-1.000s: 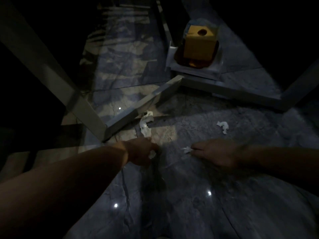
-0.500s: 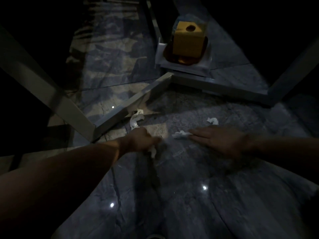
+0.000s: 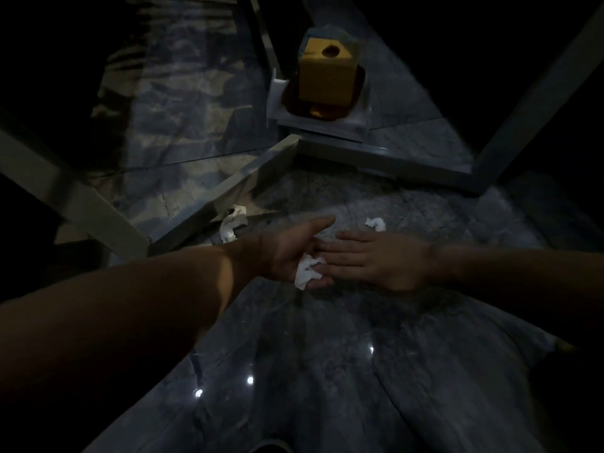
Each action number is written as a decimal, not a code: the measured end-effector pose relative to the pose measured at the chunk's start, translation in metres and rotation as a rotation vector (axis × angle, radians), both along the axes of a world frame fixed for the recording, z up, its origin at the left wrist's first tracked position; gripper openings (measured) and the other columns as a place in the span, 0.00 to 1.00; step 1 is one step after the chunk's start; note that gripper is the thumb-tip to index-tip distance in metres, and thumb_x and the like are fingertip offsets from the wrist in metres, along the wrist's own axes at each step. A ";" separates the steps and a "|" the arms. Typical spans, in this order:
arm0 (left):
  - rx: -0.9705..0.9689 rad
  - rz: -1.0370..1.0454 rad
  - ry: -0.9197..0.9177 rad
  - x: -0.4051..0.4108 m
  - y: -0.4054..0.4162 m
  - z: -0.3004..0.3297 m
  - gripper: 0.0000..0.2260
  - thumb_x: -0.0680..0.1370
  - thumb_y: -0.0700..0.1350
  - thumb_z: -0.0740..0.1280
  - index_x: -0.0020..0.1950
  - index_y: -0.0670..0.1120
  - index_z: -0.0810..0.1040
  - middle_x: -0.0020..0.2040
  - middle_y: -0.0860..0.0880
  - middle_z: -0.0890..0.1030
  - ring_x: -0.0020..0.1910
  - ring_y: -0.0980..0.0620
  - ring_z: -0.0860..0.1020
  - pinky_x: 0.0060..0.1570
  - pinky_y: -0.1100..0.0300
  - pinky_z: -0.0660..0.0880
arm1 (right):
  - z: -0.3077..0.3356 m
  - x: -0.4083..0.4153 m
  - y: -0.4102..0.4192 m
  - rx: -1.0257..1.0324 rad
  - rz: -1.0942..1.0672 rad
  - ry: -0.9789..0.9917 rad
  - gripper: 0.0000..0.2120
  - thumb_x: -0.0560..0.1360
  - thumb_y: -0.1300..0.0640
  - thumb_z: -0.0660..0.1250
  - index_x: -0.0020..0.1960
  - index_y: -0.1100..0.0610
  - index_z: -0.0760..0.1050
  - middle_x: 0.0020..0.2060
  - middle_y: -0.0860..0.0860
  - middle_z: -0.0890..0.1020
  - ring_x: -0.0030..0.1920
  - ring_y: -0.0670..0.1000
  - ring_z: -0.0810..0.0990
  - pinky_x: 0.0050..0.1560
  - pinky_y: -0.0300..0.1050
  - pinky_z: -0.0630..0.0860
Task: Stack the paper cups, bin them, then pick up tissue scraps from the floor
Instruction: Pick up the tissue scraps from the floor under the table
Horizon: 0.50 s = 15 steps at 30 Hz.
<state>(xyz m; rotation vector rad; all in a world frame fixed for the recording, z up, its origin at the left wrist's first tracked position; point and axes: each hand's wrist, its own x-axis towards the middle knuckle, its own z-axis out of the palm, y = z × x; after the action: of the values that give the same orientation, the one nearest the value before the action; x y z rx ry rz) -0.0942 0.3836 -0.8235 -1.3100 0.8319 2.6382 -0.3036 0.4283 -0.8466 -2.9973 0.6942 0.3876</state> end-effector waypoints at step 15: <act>-0.586 0.160 -0.223 -0.011 -0.021 -0.037 0.17 0.84 0.49 0.59 0.47 0.36 0.75 0.28 0.45 0.70 0.15 0.58 0.66 0.15 0.72 0.59 | 0.011 -0.075 -0.016 0.026 -0.601 -0.017 0.30 0.80 0.54 0.55 0.78 0.53 0.46 0.79 0.54 0.48 0.79 0.54 0.49 0.78 0.50 0.49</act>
<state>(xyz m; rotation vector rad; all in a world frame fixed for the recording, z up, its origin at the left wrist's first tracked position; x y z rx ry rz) -0.1054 0.3621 -0.8607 -1.8186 1.5954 2.3709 -0.3790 0.4123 -0.8356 -2.5787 1.4980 0.3259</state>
